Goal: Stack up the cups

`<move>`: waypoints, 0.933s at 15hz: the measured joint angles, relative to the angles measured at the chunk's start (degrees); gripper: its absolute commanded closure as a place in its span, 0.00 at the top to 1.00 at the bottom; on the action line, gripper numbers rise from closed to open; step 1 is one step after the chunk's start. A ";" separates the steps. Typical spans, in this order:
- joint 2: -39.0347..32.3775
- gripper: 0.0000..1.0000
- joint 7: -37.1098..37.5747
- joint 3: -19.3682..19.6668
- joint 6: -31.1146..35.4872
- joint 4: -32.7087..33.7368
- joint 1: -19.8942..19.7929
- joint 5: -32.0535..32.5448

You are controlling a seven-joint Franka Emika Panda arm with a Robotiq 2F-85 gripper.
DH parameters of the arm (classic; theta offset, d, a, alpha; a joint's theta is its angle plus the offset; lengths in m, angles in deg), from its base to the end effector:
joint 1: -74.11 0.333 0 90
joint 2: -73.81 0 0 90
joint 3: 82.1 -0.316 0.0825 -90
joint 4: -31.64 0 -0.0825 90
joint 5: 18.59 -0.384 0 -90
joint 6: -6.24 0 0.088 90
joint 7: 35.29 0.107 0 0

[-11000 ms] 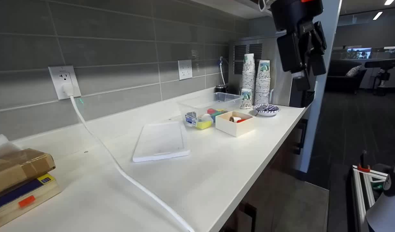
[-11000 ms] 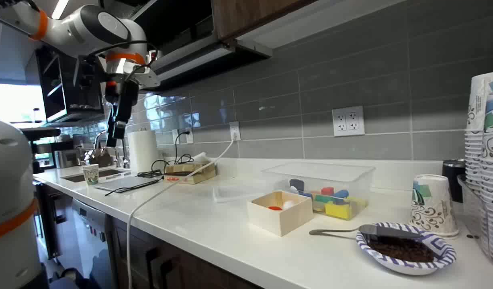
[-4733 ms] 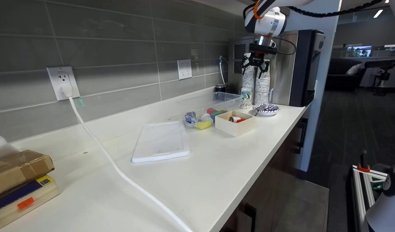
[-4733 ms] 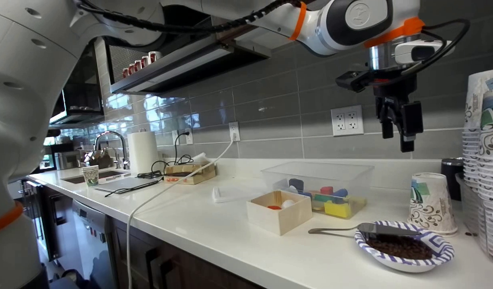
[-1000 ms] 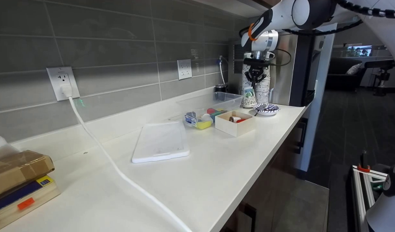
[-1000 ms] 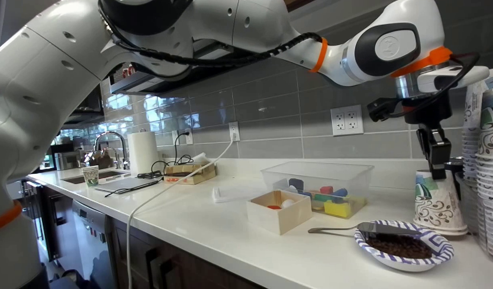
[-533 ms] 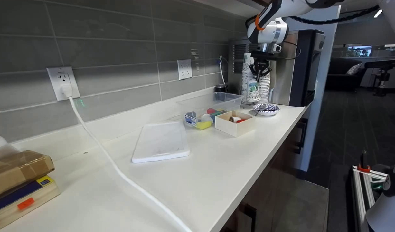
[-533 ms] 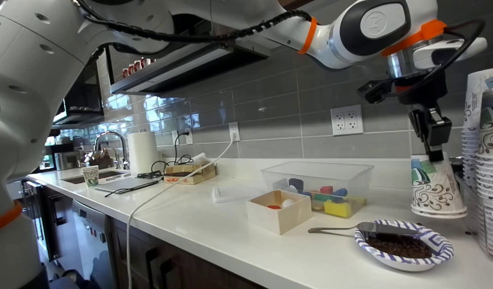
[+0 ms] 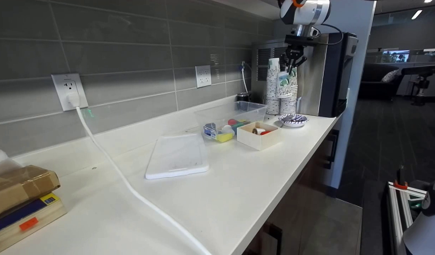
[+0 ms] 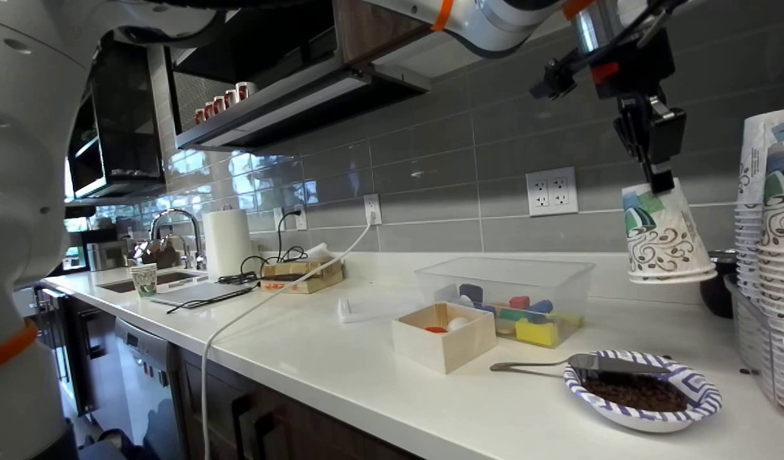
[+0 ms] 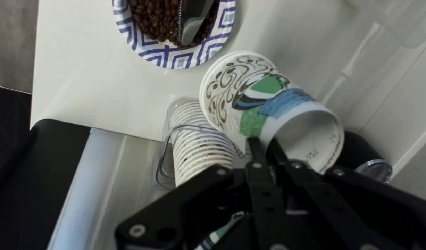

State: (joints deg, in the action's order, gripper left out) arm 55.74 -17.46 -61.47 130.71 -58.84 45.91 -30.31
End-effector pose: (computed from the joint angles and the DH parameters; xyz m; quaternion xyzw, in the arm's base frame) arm 0.4738 -0.4856 0.4970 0.8095 -0.5665 0.1540 0.0022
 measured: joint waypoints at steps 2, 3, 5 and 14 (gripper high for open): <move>3.46 0.02 -0.01 0.57 -1.23 -1.78 0.27 0.66; 5.13 0.02 -0.01 0.82 -1.71 -2.58 0.26 0.68; 7.96 0.02 -0.01 1.49 -2.81 -3.75 0.21 0.38; 12.14 0.02 2.75 5.53 -10.05 -1.15 -1.75 -9.08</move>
State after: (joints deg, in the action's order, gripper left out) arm 67.88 -14.71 -55.94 120.66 -59.99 44.16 -39.39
